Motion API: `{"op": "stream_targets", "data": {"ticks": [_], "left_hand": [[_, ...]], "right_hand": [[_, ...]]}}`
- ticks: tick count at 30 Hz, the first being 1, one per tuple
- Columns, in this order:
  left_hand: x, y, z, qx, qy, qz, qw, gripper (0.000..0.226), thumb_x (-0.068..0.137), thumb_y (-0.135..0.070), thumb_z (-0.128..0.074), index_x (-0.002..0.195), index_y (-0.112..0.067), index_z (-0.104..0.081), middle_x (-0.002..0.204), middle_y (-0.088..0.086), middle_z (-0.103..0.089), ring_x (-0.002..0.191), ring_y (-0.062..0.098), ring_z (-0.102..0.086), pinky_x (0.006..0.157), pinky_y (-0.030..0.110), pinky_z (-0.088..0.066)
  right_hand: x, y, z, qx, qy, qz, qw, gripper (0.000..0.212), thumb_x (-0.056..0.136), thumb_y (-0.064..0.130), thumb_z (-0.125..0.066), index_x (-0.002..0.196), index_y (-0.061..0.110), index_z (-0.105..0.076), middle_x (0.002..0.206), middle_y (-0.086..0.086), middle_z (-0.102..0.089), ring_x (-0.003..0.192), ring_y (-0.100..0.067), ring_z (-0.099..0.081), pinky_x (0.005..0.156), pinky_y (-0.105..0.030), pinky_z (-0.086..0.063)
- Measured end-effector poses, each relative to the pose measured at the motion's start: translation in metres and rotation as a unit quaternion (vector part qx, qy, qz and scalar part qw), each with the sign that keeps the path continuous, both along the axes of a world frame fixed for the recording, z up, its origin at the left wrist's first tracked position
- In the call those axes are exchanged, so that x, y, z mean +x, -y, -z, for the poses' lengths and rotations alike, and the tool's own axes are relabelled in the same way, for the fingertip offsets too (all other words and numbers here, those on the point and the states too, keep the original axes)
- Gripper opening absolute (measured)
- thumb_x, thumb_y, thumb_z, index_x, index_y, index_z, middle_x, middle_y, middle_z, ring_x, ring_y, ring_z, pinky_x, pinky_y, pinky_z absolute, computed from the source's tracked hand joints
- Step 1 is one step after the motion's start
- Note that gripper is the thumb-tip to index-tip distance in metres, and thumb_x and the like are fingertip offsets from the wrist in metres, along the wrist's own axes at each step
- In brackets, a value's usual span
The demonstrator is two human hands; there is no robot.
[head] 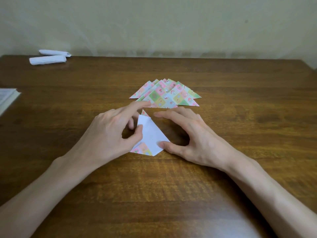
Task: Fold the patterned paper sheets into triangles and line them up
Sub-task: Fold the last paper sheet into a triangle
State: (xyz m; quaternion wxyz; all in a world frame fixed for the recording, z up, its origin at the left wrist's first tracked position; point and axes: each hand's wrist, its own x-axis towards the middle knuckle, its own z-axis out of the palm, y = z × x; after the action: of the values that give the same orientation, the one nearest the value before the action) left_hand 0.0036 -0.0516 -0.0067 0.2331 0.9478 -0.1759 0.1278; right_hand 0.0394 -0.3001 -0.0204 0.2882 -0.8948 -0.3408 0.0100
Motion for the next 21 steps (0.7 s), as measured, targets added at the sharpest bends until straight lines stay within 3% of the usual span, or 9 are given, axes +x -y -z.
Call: {"op": "stream_targets", "data": {"ticks": [3,5,7,11,13,15,18,21], "left_hand": [[-0.002,-0.002,-0.006,0.004,0.048,0.018,0.999,0.042,0.087,-0.006,-0.066,0.122,-0.029,-0.068,0.122,-0.007,-0.055,0.106,0.009,-0.057,0.084,0.036,-0.051],[-0.001,-0.008,-0.006,0.072,0.091,0.048,0.992,0.030,0.084,0.000,-0.067,0.099,-0.025,-0.076,0.127,0.001,-0.053,0.115,0.018,-0.052,0.088,0.034,-0.042],[0.002,-0.015,-0.005,0.139,0.104,0.089,0.981,0.032,0.084,0.004,-0.064,0.086,-0.026,-0.075,0.119,-0.004,-0.059,0.114,0.020,-0.055,0.091,0.033,-0.036],[0.006,-0.025,-0.004,0.165,0.059,0.132,0.976,0.032,0.089,0.001,-0.058,0.092,-0.029,-0.070,0.100,-0.019,-0.063,0.091,0.010,-0.061,0.090,0.034,-0.042],[0.005,-0.025,-0.007,0.140,0.047,0.131,0.980,0.023,0.091,-0.009,-0.062,0.095,-0.030,-0.072,0.100,-0.020,-0.064,0.086,0.007,-0.062,0.089,0.036,-0.045],[0.003,-0.026,-0.008,0.102,0.019,0.136,0.985,0.010,0.091,-0.032,-0.067,0.099,-0.033,-0.073,0.102,-0.020,-0.065,0.090,0.005,-0.064,0.090,0.036,-0.046],[0.004,-0.028,-0.009,0.088,-0.016,0.142,0.986,0.035,0.084,-0.065,-0.071,0.106,-0.038,-0.073,0.108,-0.023,-0.065,0.099,0.002,-0.064,0.091,0.035,-0.047],[0.004,-0.027,-0.009,0.082,-0.015,0.150,0.985,0.034,0.084,-0.066,-0.070,0.105,-0.040,-0.074,0.111,-0.025,-0.066,0.105,0.000,-0.064,0.091,0.035,-0.048]], "right_hand": [[0.000,-0.001,-0.001,0.022,0.006,-0.018,1.000,0.046,0.091,0.041,-0.077,0.133,0.041,-0.057,0.134,0.018,-0.049,0.134,-0.010,-0.044,0.111,-0.046,-0.038],[-0.001,-0.003,0.000,0.026,0.017,-0.045,0.998,0.031,0.093,0.034,-0.075,0.122,0.038,-0.067,0.135,0.016,-0.051,0.137,-0.011,-0.043,0.109,-0.048,-0.037],[-0.002,-0.004,0.002,0.020,0.016,-0.066,0.997,0.019,0.096,0.030,-0.071,0.114,0.036,-0.074,0.138,0.016,-0.055,0.143,-0.008,-0.039,0.109,-0.049,-0.037],[-0.004,-0.005,0.003,0.013,0.004,-0.066,0.998,0.016,0.094,0.031,-0.071,0.107,0.036,-0.077,0.136,0.017,-0.061,0.139,0.000,-0.045,0.111,-0.045,-0.038],[-0.005,-0.005,0.001,0.004,0.011,-0.066,0.998,0.018,0.090,0.042,-0.074,0.107,0.037,-0.076,0.136,0.017,-0.061,0.136,0.000,-0.047,0.109,-0.044,-0.039],[-0.006,-0.005,-0.001,-0.012,0.021,-0.071,0.997,0.030,0.086,0.056,-0.075,0.110,0.038,-0.075,0.135,0.018,-0.060,0.135,-0.002,-0.047,0.106,-0.043,-0.040],[-0.005,-0.003,-0.003,-0.023,0.035,-0.069,0.997,0.045,0.083,0.066,-0.074,0.119,0.039,-0.072,0.131,0.020,-0.059,0.130,-0.003,-0.048,0.103,-0.039,-0.040],[-0.006,-0.004,-0.003,-0.026,0.049,-0.063,0.996,0.050,0.083,0.068,-0.073,0.125,0.040,-0.069,0.128,0.020,-0.059,0.126,-0.005,-0.049,0.101,-0.039,-0.040]]}}
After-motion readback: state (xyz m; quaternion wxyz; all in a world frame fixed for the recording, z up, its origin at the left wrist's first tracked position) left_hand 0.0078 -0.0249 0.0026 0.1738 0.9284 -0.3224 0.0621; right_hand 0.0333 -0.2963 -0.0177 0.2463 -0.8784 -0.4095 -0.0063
